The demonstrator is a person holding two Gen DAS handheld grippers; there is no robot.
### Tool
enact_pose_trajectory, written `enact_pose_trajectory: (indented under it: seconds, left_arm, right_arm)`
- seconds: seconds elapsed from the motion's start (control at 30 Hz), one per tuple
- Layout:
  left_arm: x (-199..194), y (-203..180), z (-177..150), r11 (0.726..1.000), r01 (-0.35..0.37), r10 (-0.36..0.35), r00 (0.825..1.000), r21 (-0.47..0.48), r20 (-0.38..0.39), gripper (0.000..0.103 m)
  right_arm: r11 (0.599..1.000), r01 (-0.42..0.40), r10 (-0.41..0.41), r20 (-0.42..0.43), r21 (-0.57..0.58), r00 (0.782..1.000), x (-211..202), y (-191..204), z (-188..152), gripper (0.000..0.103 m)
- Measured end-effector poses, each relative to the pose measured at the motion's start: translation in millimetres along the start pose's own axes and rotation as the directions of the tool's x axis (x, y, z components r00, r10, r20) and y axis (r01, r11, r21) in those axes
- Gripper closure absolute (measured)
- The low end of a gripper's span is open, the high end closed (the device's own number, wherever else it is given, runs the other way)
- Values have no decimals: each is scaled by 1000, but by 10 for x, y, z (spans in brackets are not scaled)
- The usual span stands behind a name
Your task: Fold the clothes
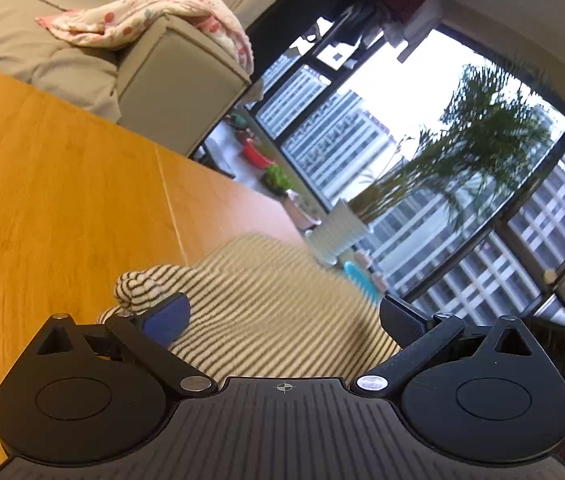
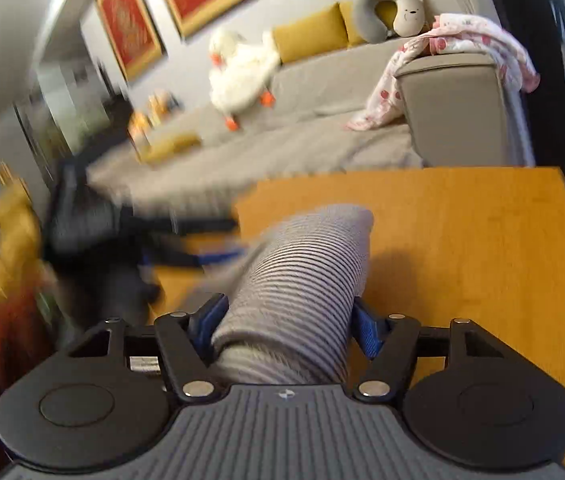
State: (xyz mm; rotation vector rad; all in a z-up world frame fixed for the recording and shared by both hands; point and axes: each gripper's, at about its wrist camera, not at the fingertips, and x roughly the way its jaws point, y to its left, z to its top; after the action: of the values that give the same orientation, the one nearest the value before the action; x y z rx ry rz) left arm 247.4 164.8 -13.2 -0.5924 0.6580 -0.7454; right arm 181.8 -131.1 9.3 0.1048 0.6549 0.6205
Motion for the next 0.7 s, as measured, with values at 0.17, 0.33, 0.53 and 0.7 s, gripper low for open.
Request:
enact_pose_trajectory:
  seconds: [0.17,0.33,0.53,0.7]
  left_arm:
    - [-299,-225,2,999,-52,51,998,9,41,0]
    - [-758,-244,-261,987,-158,159,987,-23,30,0]
    - [-1026,-102,-506,962,-257,260,965,-88,27,0]
    - [-1049,-156,-543,963,-261,263,964,-63,27,0]
  right_arm:
    - [992,106,-105,17,-67,994,32,78,-181,32]
    - [971,144,-131,78,-190,988,-105,259,-134,28]
    - [914,-74,106,57,-399,993,-191,793,-173,12]
    - [879,64,-26,87,-472,996,278,1078,-287,13]
